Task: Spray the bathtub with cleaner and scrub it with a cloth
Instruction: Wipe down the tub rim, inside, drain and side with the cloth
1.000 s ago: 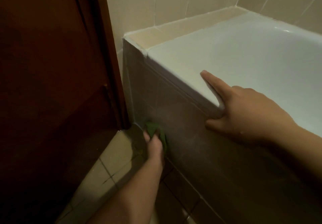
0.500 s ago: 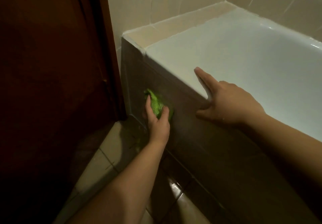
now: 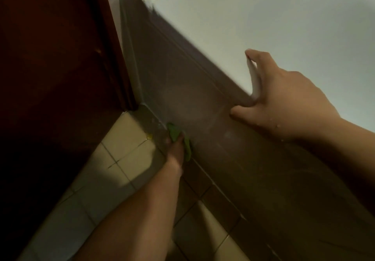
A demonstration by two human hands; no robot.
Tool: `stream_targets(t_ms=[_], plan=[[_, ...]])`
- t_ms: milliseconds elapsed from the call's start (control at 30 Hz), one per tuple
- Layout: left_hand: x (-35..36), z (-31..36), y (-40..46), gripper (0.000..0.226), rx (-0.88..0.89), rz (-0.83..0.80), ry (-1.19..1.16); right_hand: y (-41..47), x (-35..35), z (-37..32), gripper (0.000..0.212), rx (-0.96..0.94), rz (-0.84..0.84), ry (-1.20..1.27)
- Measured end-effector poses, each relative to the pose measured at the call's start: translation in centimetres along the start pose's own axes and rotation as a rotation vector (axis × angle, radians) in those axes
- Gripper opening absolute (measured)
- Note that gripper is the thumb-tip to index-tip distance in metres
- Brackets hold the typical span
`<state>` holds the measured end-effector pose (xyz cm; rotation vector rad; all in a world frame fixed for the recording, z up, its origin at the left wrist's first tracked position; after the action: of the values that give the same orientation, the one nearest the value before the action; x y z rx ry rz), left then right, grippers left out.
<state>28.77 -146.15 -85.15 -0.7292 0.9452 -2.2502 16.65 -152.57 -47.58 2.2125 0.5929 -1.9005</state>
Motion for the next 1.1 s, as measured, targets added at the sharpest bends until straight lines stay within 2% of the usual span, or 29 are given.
stream_targets(t_ms=[67,133,200,233,333,367,467,567,633,900,1100], plan=[[-0.7,-6.4,5.5,0.086,-0.023,0.048,-0.098,0.0,0.1,0.2,0.099,-0.019,0.026,-0.013],[-0.5,-9.2,10.0,0.089,0.014,0.052,-0.177,0.1,0.2,0.4,0.095,-0.042,0.039,-0.024],[0.5,-4.8,6.0,0.090,0.049,0.037,-0.212,0.1,0.3,0.4,0.090,-0.056,0.042,-0.028],[1.2,-2.4,2.8,0.082,0.060,0.023,-0.212,0.1,0.3,0.3,0.088,-0.060,0.040,-0.027],[3.1,5.7,-6.9,0.060,0.303,0.043,-0.232,0.0,0.2,-0.2,0.083,-0.068,0.021,-0.038],[3.7,7.8,-9.4,0.060,0.425,0.013,-0.227,0.0,0.2,-0.4,0.082,-0.073,0.017,-0.043],[5.2,12.7,-15.6,0.060,0.730,0.022,-0.013,-0.2,0.1,-0.9,0.083,-0.089,0.006,-0.034],[6.2,14.0,-18.6,0.061,0.860,0.019,0.081,-0.5,-0.4,-1.0,0.073,-0.094,0.013,-0.026],[6.4,13.4,-18.3,0.061,0.804,0.013,0.068,-0.6,-0.5,-1.2,0.065,-0.104,0.005,-0.026],[4.1,7.5,-9.5,0.070,0.402,0.021,-0.221,-0.3,-0.4,-1.0,0.060,-0.097,0.033,-0.020],[2.7,4.2,-4.2,0.062,0.188,0.089,-0.197,0.1,-0.1,-0.8,0.062,-0.083,0.040,-0.023]])
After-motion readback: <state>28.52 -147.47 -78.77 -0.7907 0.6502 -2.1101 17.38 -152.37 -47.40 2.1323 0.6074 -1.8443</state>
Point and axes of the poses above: each hand's wrist, its own y-axis towards the middle knuckle, its own x-axis out of the palm, z = x × y, the point moved 6 cm from there along y, towards the middle knuckle, and after that the axes turned 2 degrees about -x, right-handed, at the moved point
